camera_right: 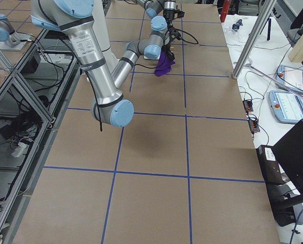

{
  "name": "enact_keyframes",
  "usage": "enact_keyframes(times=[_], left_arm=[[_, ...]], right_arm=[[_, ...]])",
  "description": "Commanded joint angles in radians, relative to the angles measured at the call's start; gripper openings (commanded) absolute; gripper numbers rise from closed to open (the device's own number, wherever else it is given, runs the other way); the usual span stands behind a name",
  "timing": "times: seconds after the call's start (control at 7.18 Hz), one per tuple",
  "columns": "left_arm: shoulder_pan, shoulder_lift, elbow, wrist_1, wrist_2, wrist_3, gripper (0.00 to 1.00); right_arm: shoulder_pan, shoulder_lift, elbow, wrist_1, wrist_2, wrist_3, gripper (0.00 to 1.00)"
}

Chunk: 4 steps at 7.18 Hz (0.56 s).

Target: Hang towel on rack

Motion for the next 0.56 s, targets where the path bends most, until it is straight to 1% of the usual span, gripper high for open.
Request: enact_keyframes(times=[0.0,0.14,0.28,0.42], left_arm=[[-0.073,0.166,-0.073,-0.012,-0.01,0.163,0.0],[-0.098,0.24,-0.073,-0.012,-0.01,0.303,0.0],[-0.117,0.31,-0.073,-0.013,-0.012,0.419,0.0],[-0.159,0.37,-0.073,-0.027,-0.012,0.506,0.0]], right_arm=[[0.1,-0.1,0.006,-0.001,0.072,0.01,1.0],[0.108,-0.121,-0.001,-0.002,0.071,0.028,1.0],[0.113,-0.126,-0.027,-0.002,0.073,0.089,1.0],[0.127,-0.144,-0.038,-0.002,0.073,0.091,1.0]])
